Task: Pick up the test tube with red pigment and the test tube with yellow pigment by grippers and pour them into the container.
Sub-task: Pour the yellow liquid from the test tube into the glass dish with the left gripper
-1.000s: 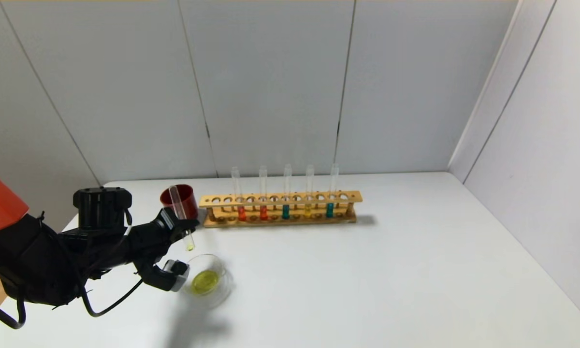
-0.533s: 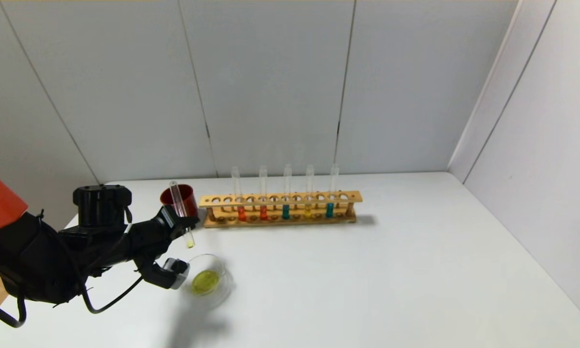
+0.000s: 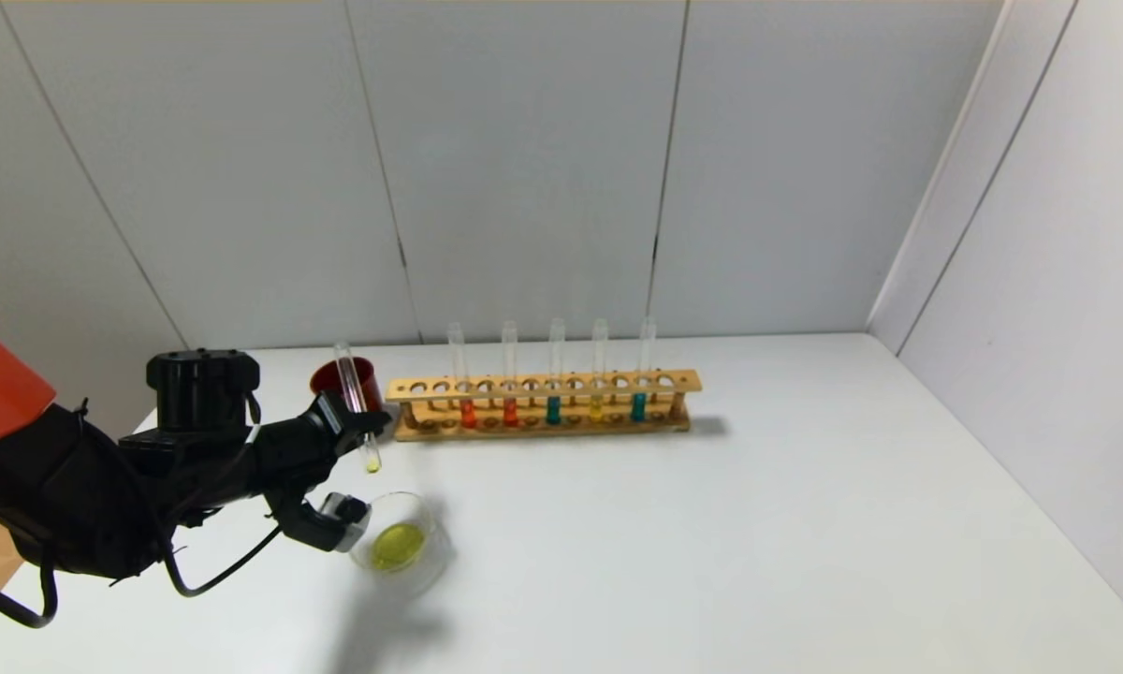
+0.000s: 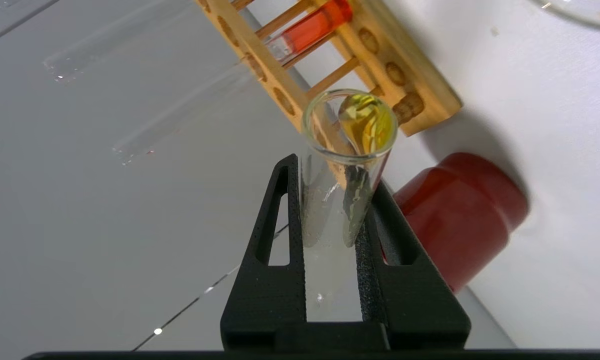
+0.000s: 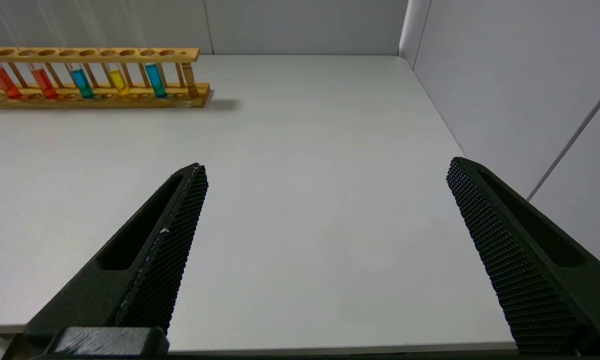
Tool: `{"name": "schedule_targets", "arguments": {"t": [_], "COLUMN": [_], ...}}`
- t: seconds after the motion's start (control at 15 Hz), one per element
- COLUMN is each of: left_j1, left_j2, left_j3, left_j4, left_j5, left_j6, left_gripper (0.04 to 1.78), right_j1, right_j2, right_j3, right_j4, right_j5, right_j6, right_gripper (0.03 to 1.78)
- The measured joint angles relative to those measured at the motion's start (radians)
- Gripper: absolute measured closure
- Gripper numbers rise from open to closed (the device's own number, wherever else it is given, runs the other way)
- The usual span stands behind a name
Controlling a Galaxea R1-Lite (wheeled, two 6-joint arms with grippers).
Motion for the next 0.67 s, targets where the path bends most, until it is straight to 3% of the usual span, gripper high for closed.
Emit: {"name": "schedule_targets", "arguments": {"t": [0.67], "left_j1": [-0.001], "left_j2": [-0.008], "left_j3": [-0.028], "left_j4": [0.000], "left_j5": [-0.022], "left_j6": [0.073], "left_gripper": [1.49], "right_j1": [0.000], "right_j2": [0.000], "right_j3": [0.000], "right_j4": [0.000], "right_j5": [0.000], "right_j6": [0.000], "right_gripper": [0.06]}}
